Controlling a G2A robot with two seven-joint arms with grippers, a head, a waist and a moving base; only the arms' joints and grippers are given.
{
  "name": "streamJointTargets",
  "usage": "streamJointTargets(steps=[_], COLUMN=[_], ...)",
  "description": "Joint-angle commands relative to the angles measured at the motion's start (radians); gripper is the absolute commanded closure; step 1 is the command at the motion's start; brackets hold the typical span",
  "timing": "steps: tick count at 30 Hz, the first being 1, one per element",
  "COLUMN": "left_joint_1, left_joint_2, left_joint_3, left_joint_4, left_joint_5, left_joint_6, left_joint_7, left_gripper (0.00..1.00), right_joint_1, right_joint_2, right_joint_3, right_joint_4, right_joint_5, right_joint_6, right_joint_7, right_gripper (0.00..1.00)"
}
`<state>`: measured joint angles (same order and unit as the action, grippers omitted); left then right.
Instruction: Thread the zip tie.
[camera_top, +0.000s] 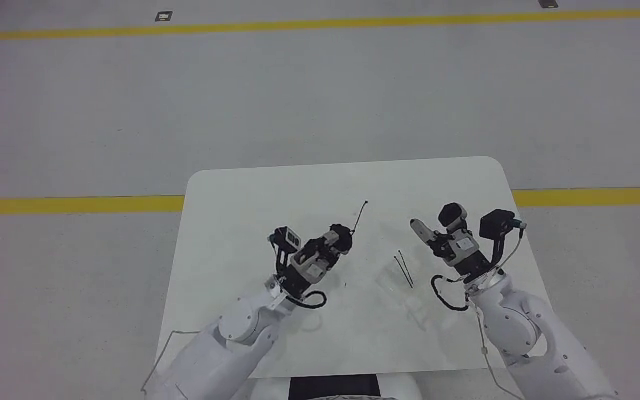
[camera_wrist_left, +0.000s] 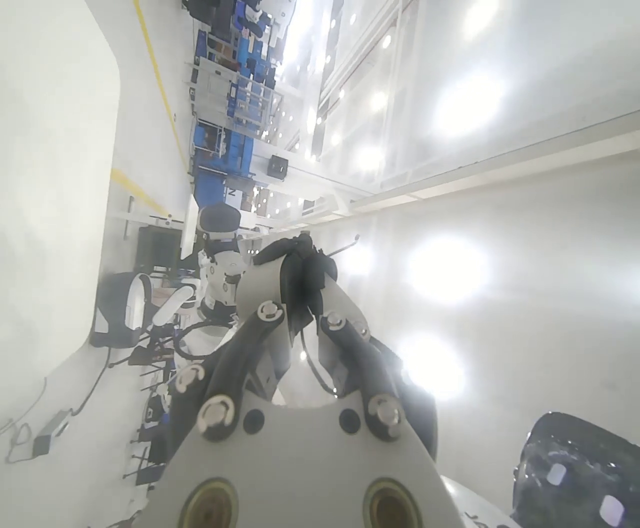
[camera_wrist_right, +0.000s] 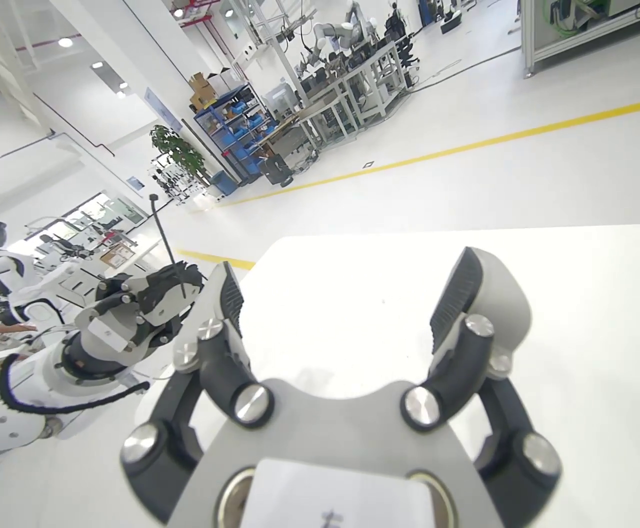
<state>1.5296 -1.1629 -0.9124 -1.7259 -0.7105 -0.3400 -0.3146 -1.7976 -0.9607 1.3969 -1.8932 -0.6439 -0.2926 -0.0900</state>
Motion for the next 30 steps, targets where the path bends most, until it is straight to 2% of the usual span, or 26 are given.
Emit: streamJointTargets(steps=[1,4,6,9,13,14,20,23,25,30], left_joint_1=[0.000,0.000,0.003,0.010,0.013,0.012,0.010,0.009,0.008,0.007], left_joint_2=[0.000,0.000,-0.002,-0.005,-0.011,-0.012,-0.023,-0.027,-0.031,-0.032], left_joint_3=[0.000,0.000,0.002,-0.002,-0.004,-0.004,0.013,0.020,0.027,0.025], left_joint_4=[0.000,0.000,-0.011,-0.016,-0.021,-0.020,-0.025,-0.020,-0.019,-0.013], left_joint_5=[-0.001,-0.001,-0.034,-0.099,-0.212,-0.225,-0.341,-0.363,-0.385,-0.379], left_joint_6=[0.000,0.000,0.010,0.021,0.047,0.050,0.073,0.076,0.078,0.073], left_joint_7=[0.001,0.001,0.009,0.012,-0.006,-0.010,-0.055,-0.068,-0.076,-0.067], left_gripper=[1.00,1.00,1.00,1.00,1.00,1.00,1.00,1.00,1.00,1.00], right_joint_1=[0.000,0.000,0.001,-0.019,-0.041,-0.043,-0.008,0.016,0.039,0.039], right_joint_2=[0.000,0.000,-0.001,0.000,0.000,-0.002,-0.014,-0.022,-0.031,-0.031], right_joint_3=[0.000,0.000,0.006,0.010,-0.028,-0.041,-0.121,-0.159,-0.188,-0.188], right_joint_4=[0.000,0.000,-0.004,-0.011,-0.002,0.004,0.039,0.049,0.061,0.061], right_joint_5=[0.000,0.000,-0.072,-0.297,-0.669,-0.717,-0.842,-0.892,-0.925,-0.925], right_joint_6=[0.000,0.000,-0.012,0.010,0.085,0.101,0.107,0.139,0.189,0.189], right_joint_7=[0.000,0.000,-0.037,-0.129,-0.260,-0.286,-0.419,-0.459,-0.512,-0.512], right_gripper=[0.00,0.00,0.00,0.00,0.00,0.00,0.00,0.00,0.00,0.00])
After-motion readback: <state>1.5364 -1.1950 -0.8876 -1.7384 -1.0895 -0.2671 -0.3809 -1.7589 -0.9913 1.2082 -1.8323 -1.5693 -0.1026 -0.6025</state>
